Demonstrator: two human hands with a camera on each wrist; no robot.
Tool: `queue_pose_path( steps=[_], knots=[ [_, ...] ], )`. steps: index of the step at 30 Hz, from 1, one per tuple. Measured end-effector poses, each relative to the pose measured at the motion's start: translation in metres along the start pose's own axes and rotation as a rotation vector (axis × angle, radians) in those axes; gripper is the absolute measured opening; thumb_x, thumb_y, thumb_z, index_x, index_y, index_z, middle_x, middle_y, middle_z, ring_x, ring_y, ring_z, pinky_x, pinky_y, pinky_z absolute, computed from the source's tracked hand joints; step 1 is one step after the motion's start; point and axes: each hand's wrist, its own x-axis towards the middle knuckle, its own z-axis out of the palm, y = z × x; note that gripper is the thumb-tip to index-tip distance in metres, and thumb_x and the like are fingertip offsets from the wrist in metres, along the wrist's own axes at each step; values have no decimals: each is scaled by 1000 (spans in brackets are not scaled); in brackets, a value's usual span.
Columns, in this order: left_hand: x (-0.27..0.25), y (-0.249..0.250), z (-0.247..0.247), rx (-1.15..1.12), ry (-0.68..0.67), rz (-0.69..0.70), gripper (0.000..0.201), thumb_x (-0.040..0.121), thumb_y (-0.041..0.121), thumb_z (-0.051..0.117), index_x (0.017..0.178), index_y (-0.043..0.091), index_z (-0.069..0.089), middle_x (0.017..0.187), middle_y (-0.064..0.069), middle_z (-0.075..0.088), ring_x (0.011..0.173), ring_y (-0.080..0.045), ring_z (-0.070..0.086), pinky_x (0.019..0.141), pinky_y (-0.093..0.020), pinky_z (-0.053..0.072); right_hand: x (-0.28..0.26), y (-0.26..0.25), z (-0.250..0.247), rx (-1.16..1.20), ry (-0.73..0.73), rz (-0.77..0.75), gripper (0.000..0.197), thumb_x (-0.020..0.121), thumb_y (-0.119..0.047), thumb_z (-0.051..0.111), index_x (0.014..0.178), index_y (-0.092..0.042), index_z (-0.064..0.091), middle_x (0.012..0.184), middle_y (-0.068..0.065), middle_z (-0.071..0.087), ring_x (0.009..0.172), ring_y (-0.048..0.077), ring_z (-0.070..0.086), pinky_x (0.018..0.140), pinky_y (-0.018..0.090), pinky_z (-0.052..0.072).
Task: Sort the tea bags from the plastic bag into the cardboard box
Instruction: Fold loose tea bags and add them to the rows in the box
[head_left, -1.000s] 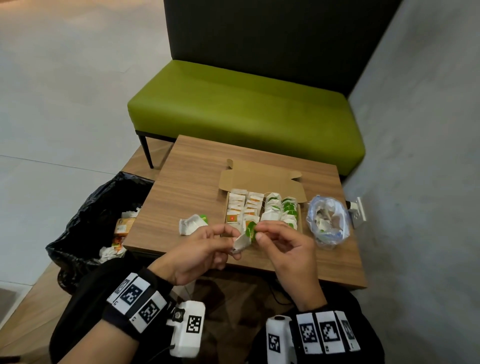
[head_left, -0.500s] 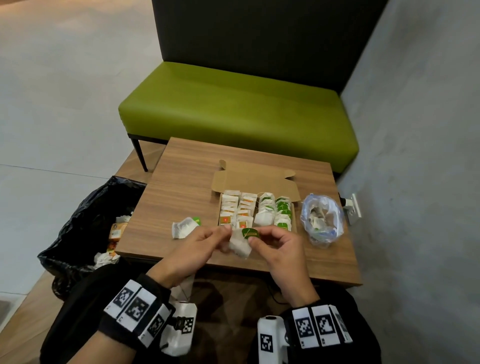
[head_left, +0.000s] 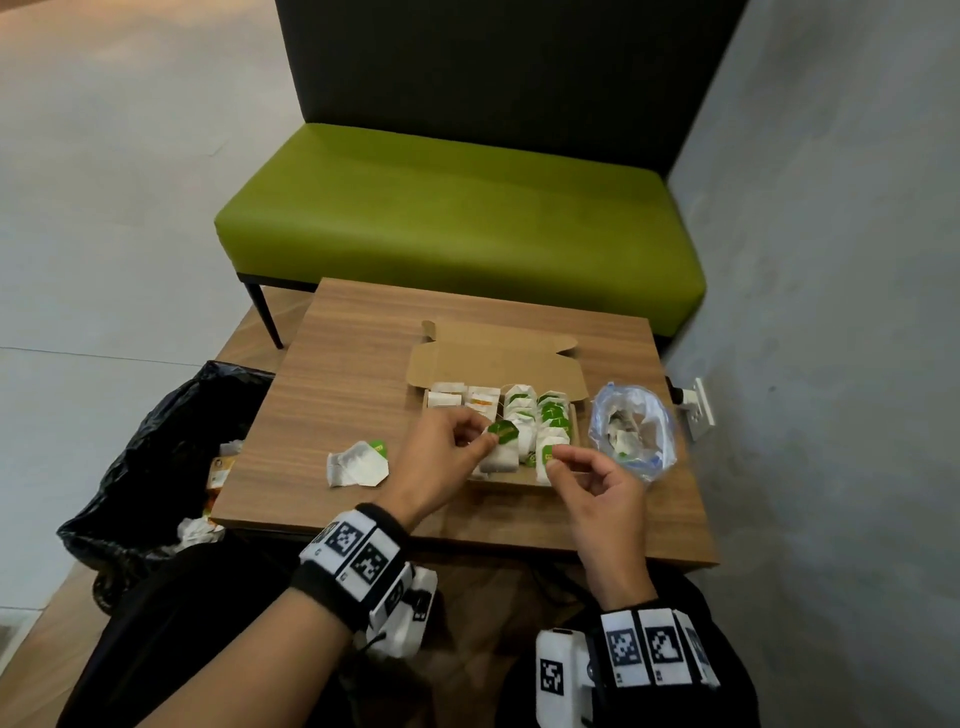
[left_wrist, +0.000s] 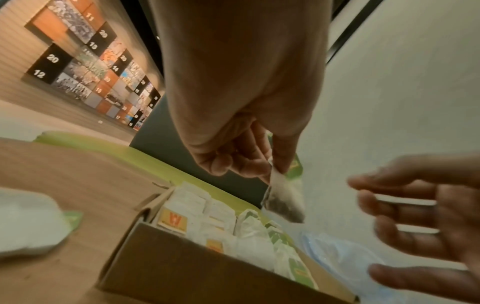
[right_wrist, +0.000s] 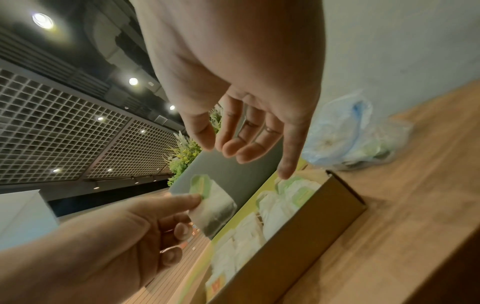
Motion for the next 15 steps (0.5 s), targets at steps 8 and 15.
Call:
queue_pose_path(
  steps=[8, 15],
  knots=[
    [42, 5, 26, 344, -88, -41, 4, 87, 20, 71, 91, 20, 73, 81, 6, 69, 76, -12, 66, 69, -26, 52, 4, 15, -31, -34, 102, -2, 13, 87, -6, 71, 96, -14, 75, 91, -1, 74, 81, 1, 68, 68, 15, 53],
    [47, 3, 46, 509, -183, -139, 12, 83, 12, 70, 92, 15, 77, 87, -1, 70, 84, -19, 66, 71, -29, 52, 3, 21, -31, -11, 79, -8, 16, 87, -6, 71, 91, -21, 73, 86, -9, 73, 81, -3, 67, 69, 12, 52]
  ],
)
